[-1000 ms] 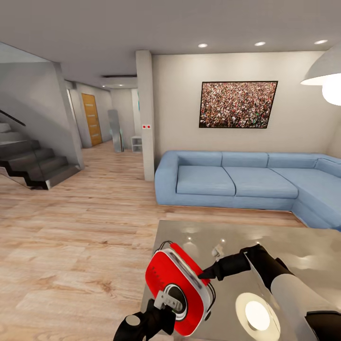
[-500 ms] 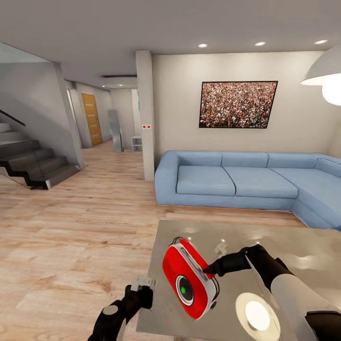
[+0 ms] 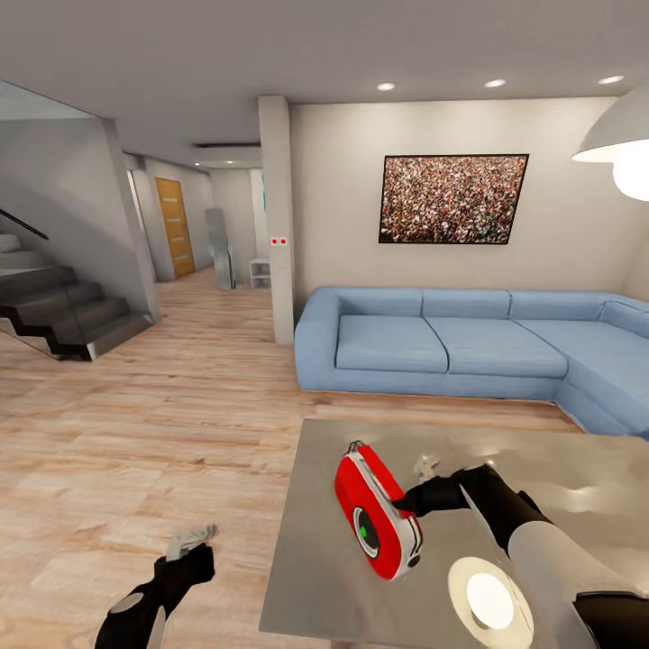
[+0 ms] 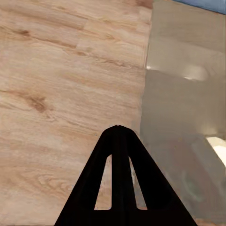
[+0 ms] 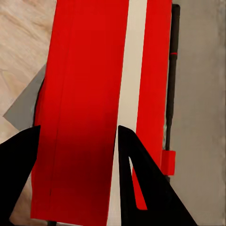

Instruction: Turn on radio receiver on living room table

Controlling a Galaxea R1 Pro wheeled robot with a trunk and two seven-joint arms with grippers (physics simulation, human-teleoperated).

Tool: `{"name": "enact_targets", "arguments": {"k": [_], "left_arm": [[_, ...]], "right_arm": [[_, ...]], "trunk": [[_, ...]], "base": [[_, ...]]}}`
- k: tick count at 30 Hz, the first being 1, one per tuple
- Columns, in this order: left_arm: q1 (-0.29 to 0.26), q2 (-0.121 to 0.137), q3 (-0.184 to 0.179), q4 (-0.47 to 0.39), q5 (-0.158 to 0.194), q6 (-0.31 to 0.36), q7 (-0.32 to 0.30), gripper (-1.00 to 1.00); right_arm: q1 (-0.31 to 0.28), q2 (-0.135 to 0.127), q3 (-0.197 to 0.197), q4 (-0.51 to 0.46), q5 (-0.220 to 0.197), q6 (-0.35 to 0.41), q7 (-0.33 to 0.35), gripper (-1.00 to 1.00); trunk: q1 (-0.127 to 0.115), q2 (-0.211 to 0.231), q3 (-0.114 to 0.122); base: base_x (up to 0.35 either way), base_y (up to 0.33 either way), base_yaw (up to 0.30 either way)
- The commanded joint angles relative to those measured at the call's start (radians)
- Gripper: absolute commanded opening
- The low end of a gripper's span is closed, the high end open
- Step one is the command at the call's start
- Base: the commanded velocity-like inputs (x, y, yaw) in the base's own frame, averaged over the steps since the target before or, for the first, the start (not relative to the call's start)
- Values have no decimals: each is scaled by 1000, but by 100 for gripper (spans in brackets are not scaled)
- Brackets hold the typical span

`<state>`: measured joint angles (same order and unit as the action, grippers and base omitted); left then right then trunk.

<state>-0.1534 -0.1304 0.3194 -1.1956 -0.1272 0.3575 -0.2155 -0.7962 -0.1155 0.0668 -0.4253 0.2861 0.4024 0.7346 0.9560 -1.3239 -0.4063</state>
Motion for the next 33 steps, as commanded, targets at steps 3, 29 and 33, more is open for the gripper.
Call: {"name": "enact_targets", "arguments": {"k": [3, 29, 33], "left_arm": [[0, 19, 45, 5, 6, -10, -2, -100], [0, 55, 73, -2, 3, 5, -4, -100], [0, 56, 73, -2, 3, 5, -4, -100]], "right_arm": [[0, 15, -2, 1, -14, 6, -85, -100], [0, 30, -3, 55, -16, 142, -175, -100], [0, 30, -4, 70, -41, 137, -164, -100]], "trunk": [[0, 0, 0], [42, -77, -34], [46, -84, -38]], "base": [[0, 0, 0], [0, 0, 0], [0, 0, 0]]}}
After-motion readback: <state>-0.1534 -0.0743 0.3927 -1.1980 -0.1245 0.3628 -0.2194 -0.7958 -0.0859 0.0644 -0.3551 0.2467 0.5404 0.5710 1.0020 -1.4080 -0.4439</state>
